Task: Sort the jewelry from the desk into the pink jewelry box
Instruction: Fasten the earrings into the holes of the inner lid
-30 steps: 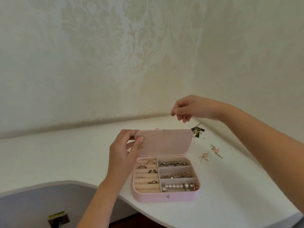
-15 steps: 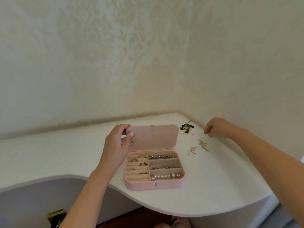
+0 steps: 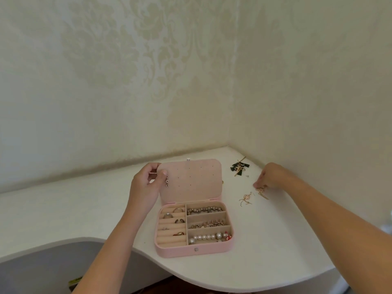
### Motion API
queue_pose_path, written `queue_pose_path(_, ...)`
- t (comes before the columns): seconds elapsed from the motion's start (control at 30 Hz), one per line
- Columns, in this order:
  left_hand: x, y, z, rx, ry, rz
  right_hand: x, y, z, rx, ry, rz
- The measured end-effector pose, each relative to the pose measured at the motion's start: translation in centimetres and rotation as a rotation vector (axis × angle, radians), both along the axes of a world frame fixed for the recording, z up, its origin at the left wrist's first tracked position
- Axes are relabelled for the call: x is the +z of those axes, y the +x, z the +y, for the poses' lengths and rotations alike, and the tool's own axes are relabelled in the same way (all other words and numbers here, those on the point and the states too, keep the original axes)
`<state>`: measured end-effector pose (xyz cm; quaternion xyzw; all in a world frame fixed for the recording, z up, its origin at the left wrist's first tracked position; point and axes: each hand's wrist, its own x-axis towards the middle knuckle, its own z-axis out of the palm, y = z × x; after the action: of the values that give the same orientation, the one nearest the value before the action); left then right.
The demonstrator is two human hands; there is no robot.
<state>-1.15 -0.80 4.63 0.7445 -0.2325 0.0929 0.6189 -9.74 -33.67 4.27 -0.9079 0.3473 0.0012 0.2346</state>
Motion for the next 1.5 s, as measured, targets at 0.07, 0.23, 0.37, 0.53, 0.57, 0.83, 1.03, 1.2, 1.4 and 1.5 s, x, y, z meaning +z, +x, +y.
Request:
queue_pose_path(0.07,0.0,0.4,-0.3,-0.023,-0.034,0.067,-0.1,0.6,-0.3,0.007,0.003,0.019)
queue_pose_path(0.23,0.0,1.2,-1.0,-0.069,-0.071,0.167,0.2,0.8,-0.3,0.050,-0.003,0.067)
queue_pose_path(0.37,0.2,1.5,-1.5,-0.097,-0.055,0.151,0.9,0.0,0.0,0.067,0.273,-0.225)
queue_pose_path(0.53,0.0,2.2,-2.0,-0.099,-0.021,0.158,2.3,-1.6,2.1,0.190,0.654,-0.622)
queue_pose_path(0.57,-0.1,2.4,-2.1,-0.101,-0.019,0.168,2.6,-1.8,2.4,0.208,0.676,-0.666)
queue_pose_path(0.83,0.0,3.5,-2.0,-0.099,-0.012,0.133,5.4,-1.7,5.7,0.345,0.765,-0.791)
queue_pose_path(1.03,0.5,4.1,-1.3,-0.181,-0.038,0.106,7.5,0.0,10.0,0.432,0.644,-0.717)
queue_pose_path(1.2,0.9,3.9,-0.9,-0.239,0.002,0.021,8.2,1.9,13.0,0.541,0.566,-0.657)
queue_pose_path(1.4,1.6,3.5,-0.3,-0.307,0.059,0.040,7.4,3.8,15.6,0.678,0.379,-0.568)
queue_pose_path(1.5,1.6,3.5,0.1,-0.343,0.048,0.064,7.2,4.3,15.9,0.700,0.313,-0.581)
